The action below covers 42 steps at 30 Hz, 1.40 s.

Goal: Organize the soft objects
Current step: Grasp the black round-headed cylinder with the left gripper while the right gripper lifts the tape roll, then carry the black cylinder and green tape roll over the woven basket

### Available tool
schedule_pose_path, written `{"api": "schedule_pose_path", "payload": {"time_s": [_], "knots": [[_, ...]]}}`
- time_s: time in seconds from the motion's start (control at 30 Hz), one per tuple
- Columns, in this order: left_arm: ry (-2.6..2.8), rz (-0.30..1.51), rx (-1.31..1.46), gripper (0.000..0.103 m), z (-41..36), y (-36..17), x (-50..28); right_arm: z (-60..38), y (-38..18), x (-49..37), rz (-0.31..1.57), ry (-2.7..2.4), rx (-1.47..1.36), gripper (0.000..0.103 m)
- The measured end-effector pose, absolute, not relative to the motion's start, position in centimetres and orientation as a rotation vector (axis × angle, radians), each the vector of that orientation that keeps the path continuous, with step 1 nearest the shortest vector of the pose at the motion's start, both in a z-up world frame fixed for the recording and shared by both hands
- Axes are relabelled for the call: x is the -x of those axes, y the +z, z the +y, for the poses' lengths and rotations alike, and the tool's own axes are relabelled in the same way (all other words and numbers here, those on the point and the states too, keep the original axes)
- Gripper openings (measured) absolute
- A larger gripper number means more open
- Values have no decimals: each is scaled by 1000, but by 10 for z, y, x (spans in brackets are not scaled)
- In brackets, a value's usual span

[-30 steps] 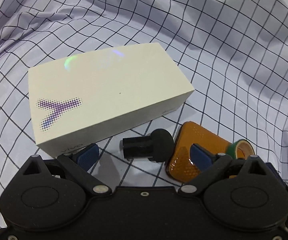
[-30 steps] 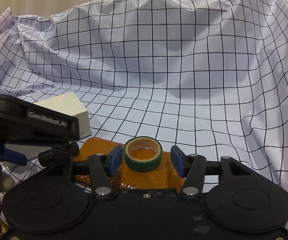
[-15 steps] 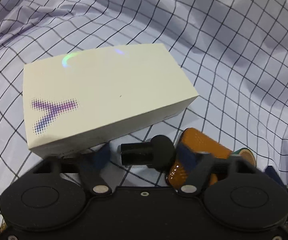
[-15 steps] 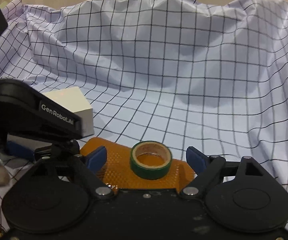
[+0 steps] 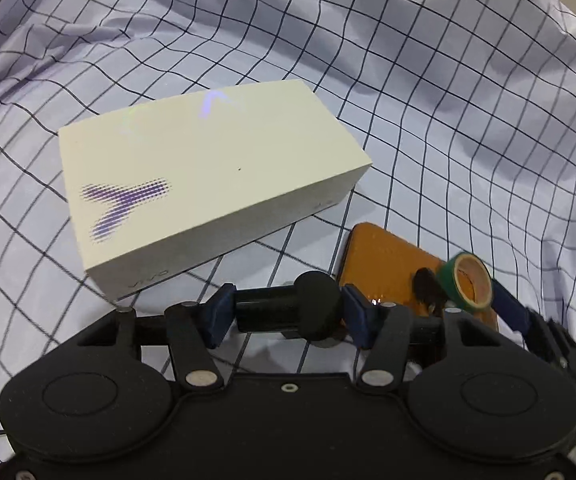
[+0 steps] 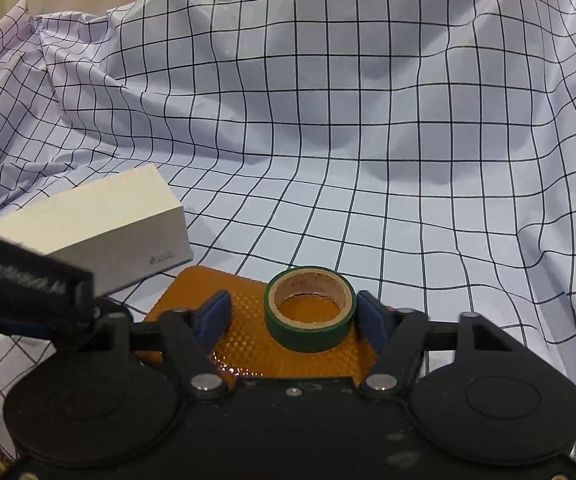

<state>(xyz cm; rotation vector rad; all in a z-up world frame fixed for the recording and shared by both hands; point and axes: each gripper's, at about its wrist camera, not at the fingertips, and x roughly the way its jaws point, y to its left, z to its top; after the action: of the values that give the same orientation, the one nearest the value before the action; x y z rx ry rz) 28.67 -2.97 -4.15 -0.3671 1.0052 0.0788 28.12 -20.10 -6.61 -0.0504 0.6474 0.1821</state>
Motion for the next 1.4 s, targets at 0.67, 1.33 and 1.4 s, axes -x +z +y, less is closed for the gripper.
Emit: {"api": "schedule_pose_path", "payload": {"time_s": [0.67,1.33,1.4], "knots": [[-12,943,252,54,-11,-5,-207,-206,-12,-214,642,159,-35,47],[-75,864,175,54,0,22,-82,-199,39,-7,494,208,-159,48],[-77,853,173,54,-1,23,-71,-199,41,9,483,212,-170,48]]}}
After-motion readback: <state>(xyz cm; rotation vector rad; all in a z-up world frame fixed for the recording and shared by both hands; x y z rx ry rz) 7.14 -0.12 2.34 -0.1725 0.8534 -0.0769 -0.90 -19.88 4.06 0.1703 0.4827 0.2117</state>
